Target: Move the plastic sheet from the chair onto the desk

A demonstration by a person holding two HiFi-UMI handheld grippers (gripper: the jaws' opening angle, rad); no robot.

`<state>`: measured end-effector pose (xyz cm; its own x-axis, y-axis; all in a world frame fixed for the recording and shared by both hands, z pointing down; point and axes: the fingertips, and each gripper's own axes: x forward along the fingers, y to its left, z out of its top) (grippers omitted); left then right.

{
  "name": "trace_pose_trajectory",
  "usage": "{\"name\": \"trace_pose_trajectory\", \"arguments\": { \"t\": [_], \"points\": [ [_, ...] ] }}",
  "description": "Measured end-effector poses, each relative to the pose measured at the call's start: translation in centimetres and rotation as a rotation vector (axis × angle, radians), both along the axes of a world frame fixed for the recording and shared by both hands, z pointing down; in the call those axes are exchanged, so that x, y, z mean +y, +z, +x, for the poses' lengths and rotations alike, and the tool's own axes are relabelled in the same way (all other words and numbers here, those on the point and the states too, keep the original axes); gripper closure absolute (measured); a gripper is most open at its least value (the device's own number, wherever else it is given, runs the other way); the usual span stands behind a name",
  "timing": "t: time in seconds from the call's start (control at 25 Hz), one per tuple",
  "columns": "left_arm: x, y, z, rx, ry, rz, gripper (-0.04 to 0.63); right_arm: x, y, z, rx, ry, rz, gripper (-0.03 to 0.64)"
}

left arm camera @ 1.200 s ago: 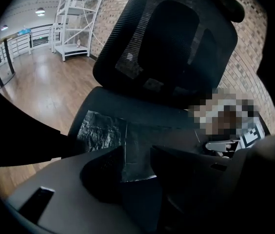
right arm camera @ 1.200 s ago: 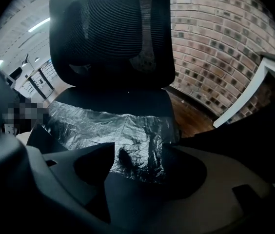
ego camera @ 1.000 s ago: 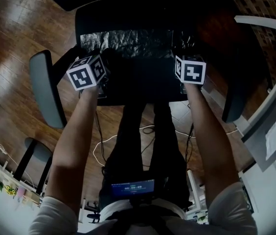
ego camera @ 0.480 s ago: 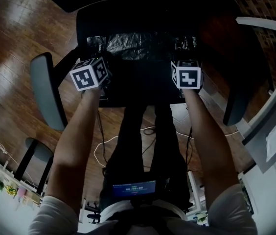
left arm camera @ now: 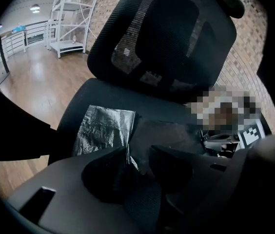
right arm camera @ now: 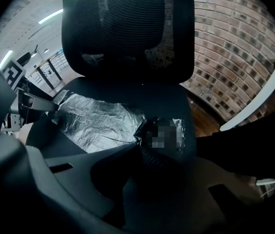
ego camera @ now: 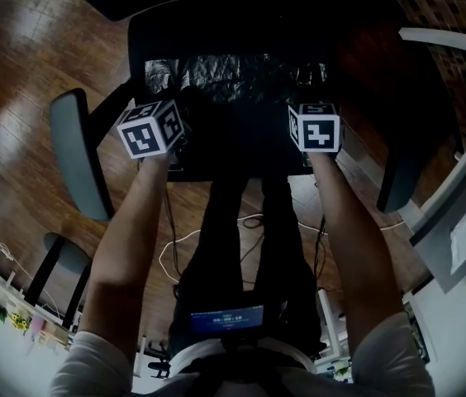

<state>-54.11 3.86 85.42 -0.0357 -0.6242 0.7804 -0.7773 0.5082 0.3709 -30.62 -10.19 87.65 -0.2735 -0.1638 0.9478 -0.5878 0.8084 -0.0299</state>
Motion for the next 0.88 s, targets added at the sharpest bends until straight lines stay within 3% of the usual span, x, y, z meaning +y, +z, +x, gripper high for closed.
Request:
{"name": "trace_pose_trajectory", "arguments": {
  "t": [0.12,0.4,0.64,0.88],
  "points": [
    [-0.4,-0.4,0.1,-0.028,0.016,0.001,0.393,0.0,-0.2,-0.4,-0.013,0.000,-0.005,0.594],
    [-1.0,-0.7,-0.4,-0.125,0.026,-0.035,0.397,0.1,0.2,-0.4,-0.015,-0.011,-0.013,0.594],
    [-0.3,-1.8,-1.2,-0.125,-0.016,-0.010,0.397,0.1,0.6,0.2,-0.008,-0.010,-0.023,0.595],
    [-0.2,0.4,-1.2,-0.127,0.015,-0.089,0.396,0.0,0.1,-0.7,-0.042,-0.018,-0.013,0.597]
  ]
}}
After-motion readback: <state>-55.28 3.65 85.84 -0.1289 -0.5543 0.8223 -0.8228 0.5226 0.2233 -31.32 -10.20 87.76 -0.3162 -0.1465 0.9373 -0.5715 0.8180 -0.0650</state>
